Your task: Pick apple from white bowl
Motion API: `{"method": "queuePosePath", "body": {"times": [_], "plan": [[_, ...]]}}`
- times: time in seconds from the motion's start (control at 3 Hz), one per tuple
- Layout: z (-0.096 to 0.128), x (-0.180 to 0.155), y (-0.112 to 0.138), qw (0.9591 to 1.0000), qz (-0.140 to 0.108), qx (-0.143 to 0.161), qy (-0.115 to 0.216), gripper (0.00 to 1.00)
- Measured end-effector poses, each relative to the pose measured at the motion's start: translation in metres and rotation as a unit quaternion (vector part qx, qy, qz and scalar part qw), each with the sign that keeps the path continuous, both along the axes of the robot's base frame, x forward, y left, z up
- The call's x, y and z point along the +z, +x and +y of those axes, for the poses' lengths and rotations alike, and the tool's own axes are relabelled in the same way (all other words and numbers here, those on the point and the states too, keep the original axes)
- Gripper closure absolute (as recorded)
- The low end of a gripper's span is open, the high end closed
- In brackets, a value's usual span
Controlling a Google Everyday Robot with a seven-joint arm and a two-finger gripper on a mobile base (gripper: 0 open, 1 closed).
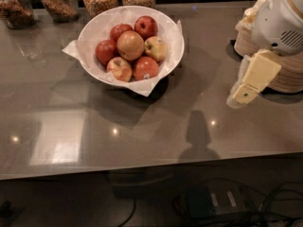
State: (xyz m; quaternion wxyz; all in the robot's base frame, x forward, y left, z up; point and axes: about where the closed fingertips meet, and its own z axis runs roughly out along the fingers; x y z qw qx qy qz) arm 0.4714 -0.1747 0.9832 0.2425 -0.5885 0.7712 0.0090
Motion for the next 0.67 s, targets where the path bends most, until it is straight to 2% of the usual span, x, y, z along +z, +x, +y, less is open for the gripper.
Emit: {"method": "queuePosePath", "body": {"times": [0.33, 0.67], "plan": [[0.036, 0.012, 0.028, 0.9974, -0.024, -0.006, 0.067, 0.00], [0.078, 0.024, 0.057, 0.9916, -0.032, -0.007, 0.125, 0.00]]}}
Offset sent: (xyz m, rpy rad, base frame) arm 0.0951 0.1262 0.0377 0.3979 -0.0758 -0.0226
